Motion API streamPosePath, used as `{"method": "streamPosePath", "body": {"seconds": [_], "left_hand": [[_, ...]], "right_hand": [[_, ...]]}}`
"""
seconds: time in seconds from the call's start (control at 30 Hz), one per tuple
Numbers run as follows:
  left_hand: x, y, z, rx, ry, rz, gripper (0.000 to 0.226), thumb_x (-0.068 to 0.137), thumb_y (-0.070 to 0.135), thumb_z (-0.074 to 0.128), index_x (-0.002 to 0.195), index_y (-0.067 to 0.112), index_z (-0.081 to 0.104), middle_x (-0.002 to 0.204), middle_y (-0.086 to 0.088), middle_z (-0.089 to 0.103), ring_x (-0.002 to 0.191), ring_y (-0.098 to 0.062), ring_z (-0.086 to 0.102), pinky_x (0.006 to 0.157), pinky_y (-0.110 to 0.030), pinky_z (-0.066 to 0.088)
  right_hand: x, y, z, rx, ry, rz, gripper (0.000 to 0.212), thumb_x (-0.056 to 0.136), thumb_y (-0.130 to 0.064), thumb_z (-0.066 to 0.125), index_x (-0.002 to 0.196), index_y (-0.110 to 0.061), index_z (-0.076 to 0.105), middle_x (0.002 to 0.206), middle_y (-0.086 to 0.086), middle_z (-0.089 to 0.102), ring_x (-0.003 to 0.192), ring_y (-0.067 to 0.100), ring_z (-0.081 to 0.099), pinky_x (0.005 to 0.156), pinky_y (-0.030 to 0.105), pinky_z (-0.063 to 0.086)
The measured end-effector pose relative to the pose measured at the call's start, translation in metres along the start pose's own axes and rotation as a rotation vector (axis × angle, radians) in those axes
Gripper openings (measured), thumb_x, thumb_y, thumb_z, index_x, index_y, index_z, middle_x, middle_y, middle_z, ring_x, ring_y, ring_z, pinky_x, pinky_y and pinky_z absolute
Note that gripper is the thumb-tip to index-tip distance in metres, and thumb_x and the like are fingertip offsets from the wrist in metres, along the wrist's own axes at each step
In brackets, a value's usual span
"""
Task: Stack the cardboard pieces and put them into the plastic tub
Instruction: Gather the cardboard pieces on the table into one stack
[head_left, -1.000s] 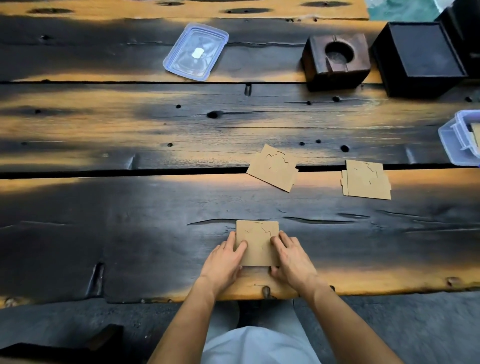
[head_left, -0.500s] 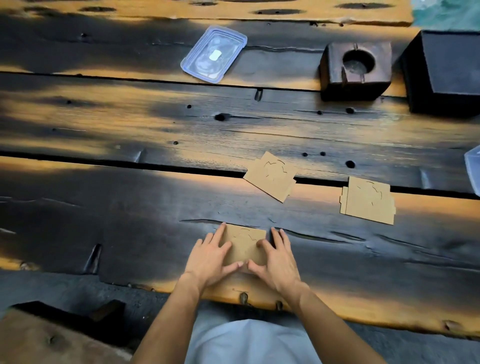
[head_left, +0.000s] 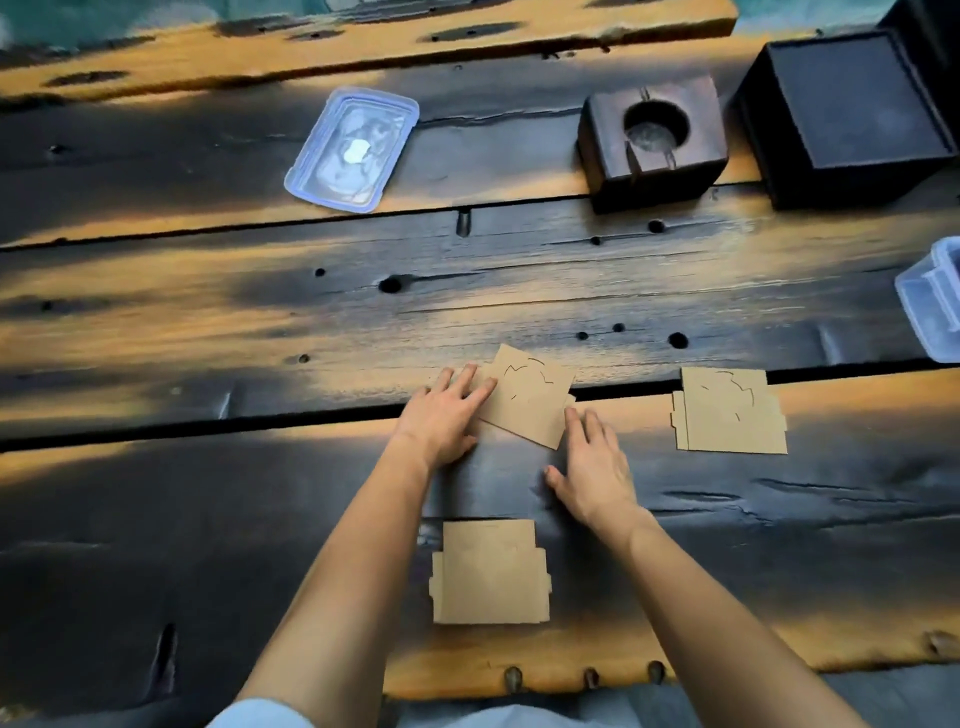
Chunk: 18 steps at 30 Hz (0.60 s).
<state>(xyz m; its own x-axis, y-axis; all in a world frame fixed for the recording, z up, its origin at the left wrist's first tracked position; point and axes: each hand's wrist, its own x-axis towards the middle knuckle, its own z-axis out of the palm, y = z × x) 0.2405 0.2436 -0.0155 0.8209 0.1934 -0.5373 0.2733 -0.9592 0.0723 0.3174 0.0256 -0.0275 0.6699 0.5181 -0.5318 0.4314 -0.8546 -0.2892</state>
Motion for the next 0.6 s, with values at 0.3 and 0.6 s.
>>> {"method": "streamPosePath", "body": {"seconds": [0.3, 0.6], "left_hand": [[0.048, 0.001, 0.011, -0.077, -0.049, 0.01, 0.107, 0.088, 0.05, 0.074, 0.164, 0.036, 0.0, 0.176, -0.001, -0.003, 0.161, -0.031, 0.005, 0.121, -0.056, 0.032], [0.051, -0.006, 0.015, -0.083, -0.031, 0.014, 0.098, 0.087, 0.056, 0.073, 0.162, 0.036, 0.014, 0.175, 0.001, 0.005, 0.16, -0.026, 0.009, 0.119, -0.054, 0.03]], "right_hand": [[0.038, -0.01, -0.001, -0.061, -0.034, -0.013, 0.089, 0.097, -0.035, 0.066, 0.163, -0.017, 0.01, 0.172, 0.018, -0.005, 0.154, 0.039, 0.015, 0.125, 0.044, 0.025], [0.065, -0.009, -0.016, -0.152, -0.049, -0.093, 0.072, 0.091, -0.034, 0.075, 0.148, -0.015, 0.033, 0.162, 0.016, 0.028, 0.137, 0.036, 0.039, 0.113, 0.044, 0.04]]}}
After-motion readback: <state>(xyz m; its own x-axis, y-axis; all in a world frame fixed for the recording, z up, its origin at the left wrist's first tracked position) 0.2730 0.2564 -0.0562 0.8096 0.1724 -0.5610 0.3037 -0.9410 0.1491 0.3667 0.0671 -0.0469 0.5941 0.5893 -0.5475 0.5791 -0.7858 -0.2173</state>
